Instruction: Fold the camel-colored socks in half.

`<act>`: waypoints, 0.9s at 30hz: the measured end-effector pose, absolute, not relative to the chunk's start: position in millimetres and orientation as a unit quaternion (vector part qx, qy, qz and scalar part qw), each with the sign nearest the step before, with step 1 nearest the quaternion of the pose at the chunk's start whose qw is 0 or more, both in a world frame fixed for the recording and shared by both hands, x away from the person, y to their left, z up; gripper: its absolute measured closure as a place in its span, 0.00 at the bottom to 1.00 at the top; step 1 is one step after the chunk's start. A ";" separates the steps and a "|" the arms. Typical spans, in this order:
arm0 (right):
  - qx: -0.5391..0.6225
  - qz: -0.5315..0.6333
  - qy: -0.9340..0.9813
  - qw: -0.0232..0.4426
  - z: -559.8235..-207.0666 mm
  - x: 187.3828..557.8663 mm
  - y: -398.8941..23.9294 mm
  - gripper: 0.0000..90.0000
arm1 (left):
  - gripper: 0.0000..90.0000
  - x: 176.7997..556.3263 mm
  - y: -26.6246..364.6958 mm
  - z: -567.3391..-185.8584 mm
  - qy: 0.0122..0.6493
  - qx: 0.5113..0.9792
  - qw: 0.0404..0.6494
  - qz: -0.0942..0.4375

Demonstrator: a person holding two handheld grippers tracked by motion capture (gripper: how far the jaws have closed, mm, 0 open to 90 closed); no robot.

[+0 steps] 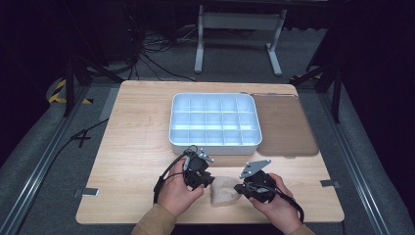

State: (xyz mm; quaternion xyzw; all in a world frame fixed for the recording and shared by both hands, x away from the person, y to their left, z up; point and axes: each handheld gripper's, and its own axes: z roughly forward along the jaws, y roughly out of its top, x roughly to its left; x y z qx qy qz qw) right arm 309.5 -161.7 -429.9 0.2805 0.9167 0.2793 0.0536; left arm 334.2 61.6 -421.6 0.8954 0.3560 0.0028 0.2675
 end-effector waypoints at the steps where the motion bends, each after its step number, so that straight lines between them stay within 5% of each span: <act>1: 0.281 0.280 0.917 0.050 -432.4 311.0 -159.1 0.99 | 0.84 334.1 62.2 -423.6 0.352 0.898 0.263 0.006; 27: 0.281 0.269 0.920 0.045 -449.7 319.5 -145.5 0.99 | 0.80 333.1 64.2 -448.4 0.336 0.912 0.232 -0.040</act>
